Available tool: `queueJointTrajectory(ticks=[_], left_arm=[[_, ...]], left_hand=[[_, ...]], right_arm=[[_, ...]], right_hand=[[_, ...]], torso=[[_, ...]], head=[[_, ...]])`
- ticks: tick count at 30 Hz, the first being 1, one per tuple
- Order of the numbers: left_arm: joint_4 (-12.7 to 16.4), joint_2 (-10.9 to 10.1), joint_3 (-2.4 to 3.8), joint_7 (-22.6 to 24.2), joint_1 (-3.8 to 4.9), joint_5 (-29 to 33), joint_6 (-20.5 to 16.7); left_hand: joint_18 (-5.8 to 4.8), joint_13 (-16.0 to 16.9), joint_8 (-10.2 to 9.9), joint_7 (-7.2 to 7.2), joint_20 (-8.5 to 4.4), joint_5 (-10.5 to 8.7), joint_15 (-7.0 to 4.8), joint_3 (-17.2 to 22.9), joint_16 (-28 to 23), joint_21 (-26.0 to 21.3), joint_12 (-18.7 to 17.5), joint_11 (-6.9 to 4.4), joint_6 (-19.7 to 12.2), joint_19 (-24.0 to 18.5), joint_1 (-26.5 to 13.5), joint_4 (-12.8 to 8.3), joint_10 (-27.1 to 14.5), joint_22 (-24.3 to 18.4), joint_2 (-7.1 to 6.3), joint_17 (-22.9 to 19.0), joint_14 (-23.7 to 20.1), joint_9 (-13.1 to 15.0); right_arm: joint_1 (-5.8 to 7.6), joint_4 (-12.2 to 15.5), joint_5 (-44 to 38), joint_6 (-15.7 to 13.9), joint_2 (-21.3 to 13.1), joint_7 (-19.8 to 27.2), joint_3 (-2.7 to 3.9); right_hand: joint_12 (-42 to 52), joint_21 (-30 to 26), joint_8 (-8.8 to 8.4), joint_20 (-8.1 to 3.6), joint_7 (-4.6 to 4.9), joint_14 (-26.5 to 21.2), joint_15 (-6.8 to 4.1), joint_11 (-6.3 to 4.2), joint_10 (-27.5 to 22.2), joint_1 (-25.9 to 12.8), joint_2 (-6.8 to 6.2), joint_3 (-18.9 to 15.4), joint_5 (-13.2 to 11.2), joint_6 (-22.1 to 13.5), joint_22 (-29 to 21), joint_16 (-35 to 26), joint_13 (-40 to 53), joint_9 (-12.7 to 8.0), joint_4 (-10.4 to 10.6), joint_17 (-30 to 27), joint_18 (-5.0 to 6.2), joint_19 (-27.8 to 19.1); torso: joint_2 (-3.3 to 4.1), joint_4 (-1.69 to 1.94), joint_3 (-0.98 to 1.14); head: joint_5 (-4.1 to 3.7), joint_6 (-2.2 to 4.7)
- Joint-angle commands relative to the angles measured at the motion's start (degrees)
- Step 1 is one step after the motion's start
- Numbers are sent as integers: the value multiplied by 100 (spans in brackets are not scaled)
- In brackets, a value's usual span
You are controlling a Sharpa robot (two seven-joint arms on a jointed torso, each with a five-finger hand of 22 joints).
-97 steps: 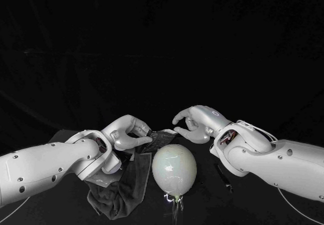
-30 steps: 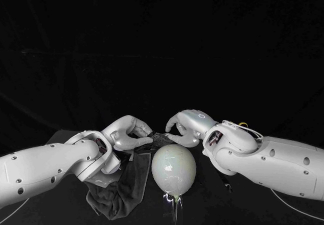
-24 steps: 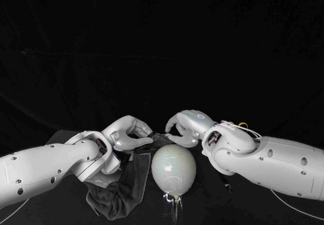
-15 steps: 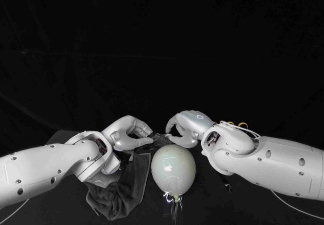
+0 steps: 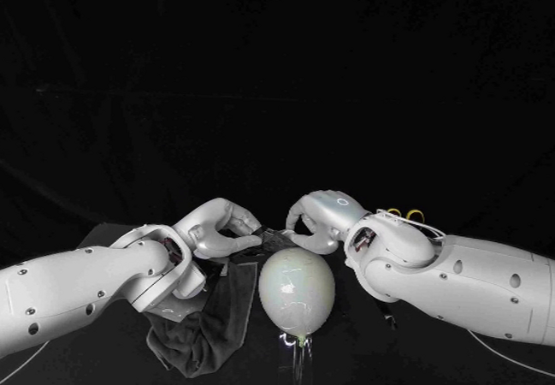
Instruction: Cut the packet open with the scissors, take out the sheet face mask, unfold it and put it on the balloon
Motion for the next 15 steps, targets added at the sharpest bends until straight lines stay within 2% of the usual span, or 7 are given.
queueJointTrajectory(ticks=[1,5,8,15], left_arm=[[17,7,7,72,9,45,-18],[15,6,7,66,9,45,-11],[10,6,7,60,9,45,-5],[2,2,7,52,9,45,0]], left_hand=[[88,9,37,8,-16,20,11,38,23,35,35,-5,24,-40,-22,11,48,9,28,-7,4,319],[88,9,37,8,-16,20,11,38,23,35,35,-5,24,-40,-22,11,48,9,28,-7,4,319],[88,9,37,8,-16,20,11,38,23,35,35,-5,24,-40,-22,11,48,9,28,-7,4,319],[88,9,37,8,-16,20,11,38,23,35,35,-5,24,-40,-22,11,48,9,28,-7,4,319]], right_arm=[[-7,15,-174,-367,-9,-114,1],[-12,33,-184,-434,-22,-86,1],[-14,48,-187,-456,-36,-52,1],[-17,84,-189,-442,-80,10,1]], right_hand=[[118,48,105,-67,-44,605,-47,-68,129,55,47,-19,1,74,1372,24,908,42,5,1509,-63,388],[304,128,268,-134,-143,605,-120,-153,229,115,148,64,1,110,1394,24,1029,121,24,1509,-79,423],[469,180,331,-162,-173,605,-150,-183,318,141,214,138,2,87,1408,24,1137,156,41,1509,-91,446],[588,242,665,-225,-186,605,-189,-210,386,115,285,348,2,-58,1425,24,1217,358,110,1509,-105,472]], torso=[[0,1,1],[1,1,1],[-1,-1,1],[1,0,1]], head=[[-1,2],[0,0],[1,1],[6,2]])
